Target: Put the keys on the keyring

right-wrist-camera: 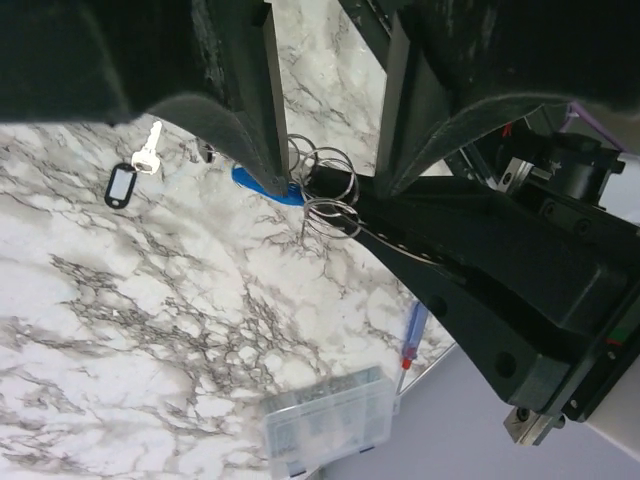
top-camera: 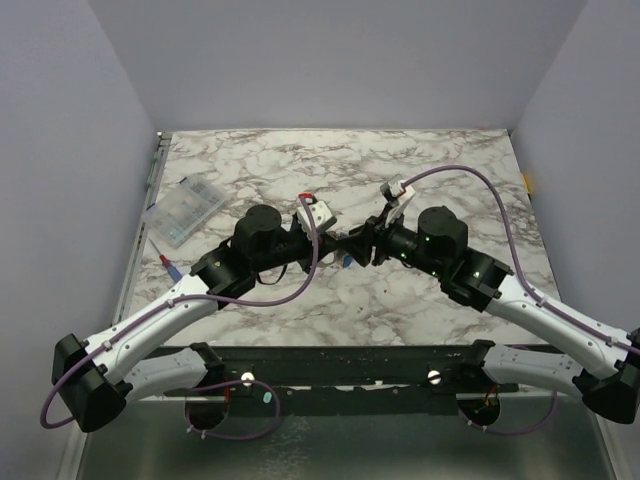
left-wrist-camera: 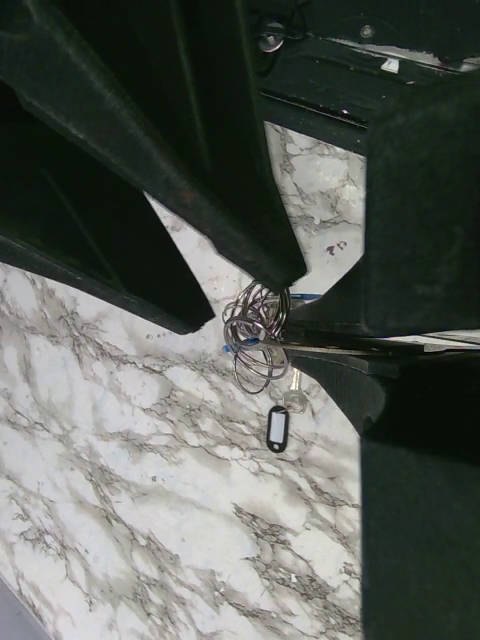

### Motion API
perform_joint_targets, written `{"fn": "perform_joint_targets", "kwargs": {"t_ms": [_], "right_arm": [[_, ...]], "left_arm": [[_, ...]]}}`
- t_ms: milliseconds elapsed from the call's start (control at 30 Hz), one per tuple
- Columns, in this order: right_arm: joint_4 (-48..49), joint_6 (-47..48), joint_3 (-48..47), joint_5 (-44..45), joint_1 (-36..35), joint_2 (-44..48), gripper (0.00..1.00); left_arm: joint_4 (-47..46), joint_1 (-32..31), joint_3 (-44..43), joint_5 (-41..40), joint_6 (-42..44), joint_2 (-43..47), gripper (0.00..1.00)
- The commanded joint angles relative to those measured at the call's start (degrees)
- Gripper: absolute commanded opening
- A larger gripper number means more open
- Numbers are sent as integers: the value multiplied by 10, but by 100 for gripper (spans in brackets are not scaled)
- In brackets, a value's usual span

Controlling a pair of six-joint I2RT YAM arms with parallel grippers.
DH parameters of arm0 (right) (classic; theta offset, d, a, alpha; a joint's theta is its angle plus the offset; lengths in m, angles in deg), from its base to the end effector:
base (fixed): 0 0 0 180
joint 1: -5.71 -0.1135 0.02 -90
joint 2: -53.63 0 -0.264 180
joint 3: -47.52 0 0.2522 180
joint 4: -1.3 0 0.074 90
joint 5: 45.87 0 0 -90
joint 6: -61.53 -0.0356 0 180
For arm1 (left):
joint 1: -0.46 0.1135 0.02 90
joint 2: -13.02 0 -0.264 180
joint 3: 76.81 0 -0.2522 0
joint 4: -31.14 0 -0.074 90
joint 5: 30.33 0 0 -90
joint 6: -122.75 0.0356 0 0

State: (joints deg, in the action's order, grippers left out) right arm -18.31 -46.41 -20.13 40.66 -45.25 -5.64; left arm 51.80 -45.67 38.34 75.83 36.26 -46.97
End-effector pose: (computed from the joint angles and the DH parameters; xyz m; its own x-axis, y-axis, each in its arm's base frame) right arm 0.1508 0.1894 0.3559 -0.3670 0.0355 -0.9295 -0.7354 0.6009 0.3133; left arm 0.1615 -0.1823 0.3340 -0.1346 0.2249 -0.9651 0.8879 0.4597 -0.0167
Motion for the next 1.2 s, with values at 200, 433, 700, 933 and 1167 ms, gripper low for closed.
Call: {"fn": "perform_joint_targets", "kwargs": {"t_ms": [200,433,700,933,1167], "right_arm": [[-12,72,54,116,-4,129,49],[53,155,140,31,-4,197,49],[143,285,187,-129,-4,200,42],[164,330,177,-167,-4,186,39],[157,363,161,-168,-4,176,40]], "left_arm": [[-36,11,1,22,-56,38,0],[-33,14,-36,32,-157,30,0],[-10,15,-71,39,-257,18,0],[-9,15,-54,36,-267,22,0],[-11,15,-50,34,-270,23,0]]}}
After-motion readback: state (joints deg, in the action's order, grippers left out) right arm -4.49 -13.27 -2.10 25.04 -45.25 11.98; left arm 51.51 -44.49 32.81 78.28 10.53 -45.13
